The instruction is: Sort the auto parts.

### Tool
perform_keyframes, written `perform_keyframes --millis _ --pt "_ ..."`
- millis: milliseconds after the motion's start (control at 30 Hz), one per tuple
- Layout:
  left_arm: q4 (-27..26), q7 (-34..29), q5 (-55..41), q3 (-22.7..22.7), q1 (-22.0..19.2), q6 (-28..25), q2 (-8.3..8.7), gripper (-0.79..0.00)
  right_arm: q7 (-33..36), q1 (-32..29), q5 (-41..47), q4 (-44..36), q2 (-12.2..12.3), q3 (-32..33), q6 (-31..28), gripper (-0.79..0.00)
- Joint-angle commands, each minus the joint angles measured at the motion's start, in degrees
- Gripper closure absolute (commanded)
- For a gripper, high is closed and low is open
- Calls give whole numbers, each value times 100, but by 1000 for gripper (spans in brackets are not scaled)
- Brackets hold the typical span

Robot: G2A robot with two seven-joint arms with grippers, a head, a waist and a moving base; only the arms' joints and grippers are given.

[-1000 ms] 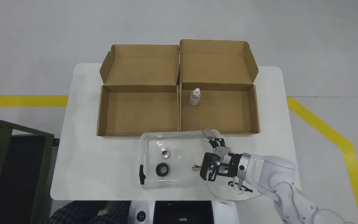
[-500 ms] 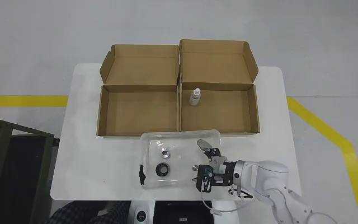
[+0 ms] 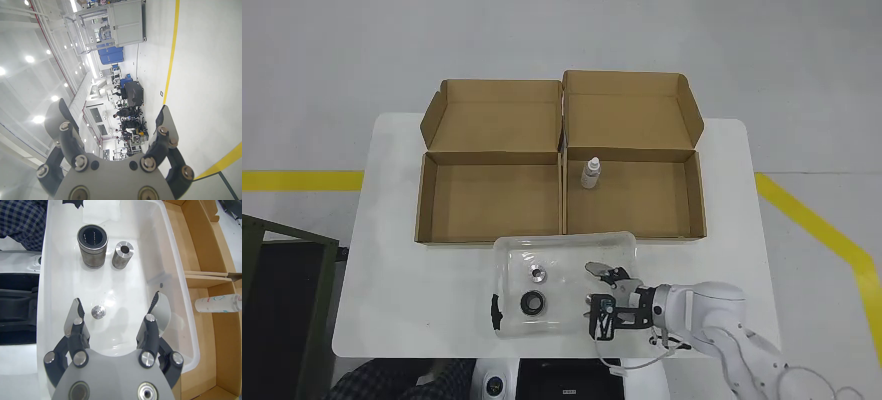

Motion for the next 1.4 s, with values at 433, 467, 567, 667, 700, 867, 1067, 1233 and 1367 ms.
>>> perform_keyframes --millis 433,467,567,667,700,867,1067,1233,1367 --pt "0 0 0 0 0 0 0 -785 439 351 41 318 1 -322 -218 -489" --pt "0 0 0 0 0 0 0 -785 475 372 47 341 0 -346 -231 -480" --pt "0 0 0 0 0 0 0 -785 574 432 50 385 -2 -421 -282 -372" --pt "0 0 0 0 0 0 0 -785 658 483 57 427 -3 -484 -302 -342" --pt "0 0 0 0 0 0 0 -785 681 498 63 447 -3 -503 -305 -323" --pt "0 0 0 0 0 0 0 -785 775 563 94 496 -2 -581 -342 -206" --pt "0 0 0 0 0 0 0 -785 799 594 145 449 8 -623 -334 0" --pt "0 0 0 0 0 0 0 -785 663 585 228 294 22 -613 -291 0" --pt "0 0 0 0 0 0 0 -785 397 592 368 177 33 -529 -160 0"
